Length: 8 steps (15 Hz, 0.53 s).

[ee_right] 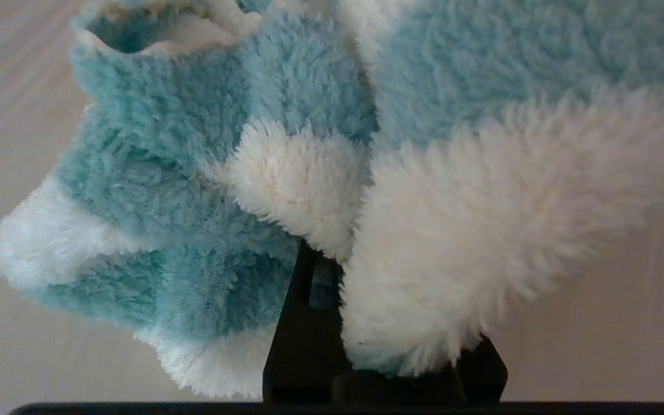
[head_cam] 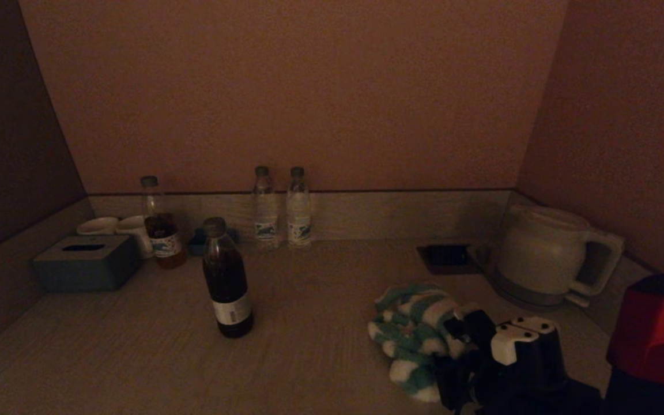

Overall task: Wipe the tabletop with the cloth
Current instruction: Sweep the stains on the table

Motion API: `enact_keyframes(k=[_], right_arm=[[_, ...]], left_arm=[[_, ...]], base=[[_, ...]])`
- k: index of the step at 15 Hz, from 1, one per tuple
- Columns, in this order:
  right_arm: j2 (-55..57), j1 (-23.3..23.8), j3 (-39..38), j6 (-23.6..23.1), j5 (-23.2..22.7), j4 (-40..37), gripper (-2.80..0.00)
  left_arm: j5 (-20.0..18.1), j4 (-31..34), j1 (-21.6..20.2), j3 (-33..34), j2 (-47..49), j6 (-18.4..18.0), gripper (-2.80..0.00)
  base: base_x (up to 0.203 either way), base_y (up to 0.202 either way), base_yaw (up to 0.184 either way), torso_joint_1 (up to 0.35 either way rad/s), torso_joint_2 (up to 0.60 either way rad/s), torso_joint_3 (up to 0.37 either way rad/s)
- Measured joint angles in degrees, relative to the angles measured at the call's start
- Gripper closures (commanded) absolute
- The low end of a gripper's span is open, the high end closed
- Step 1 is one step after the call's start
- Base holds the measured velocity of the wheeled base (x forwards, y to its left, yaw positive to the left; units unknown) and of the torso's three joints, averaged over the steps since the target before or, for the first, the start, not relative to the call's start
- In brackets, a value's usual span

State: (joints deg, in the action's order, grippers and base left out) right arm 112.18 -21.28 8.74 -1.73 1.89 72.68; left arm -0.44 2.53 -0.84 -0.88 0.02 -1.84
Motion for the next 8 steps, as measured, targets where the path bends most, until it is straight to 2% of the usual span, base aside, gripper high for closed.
enact_keyframes(k=[3,8], right_arm=[[0.22,1.26,-2.5,1.04,0.06,4.11,0.0],[0.61,7.05,-4.72,1.51,0.04,8.0,0.0]], left_arm=[[0.0,0.03,-0.01,0.0,0.0,0.0,0.0],[0.0,-0.01,0.0,0.0,0.0,0.0,0.0]], base=[[0.0,0.0,0.0,0.0,0.0,0.0],[0.0,0.0,0.0,0.0,0.0,0.0]])
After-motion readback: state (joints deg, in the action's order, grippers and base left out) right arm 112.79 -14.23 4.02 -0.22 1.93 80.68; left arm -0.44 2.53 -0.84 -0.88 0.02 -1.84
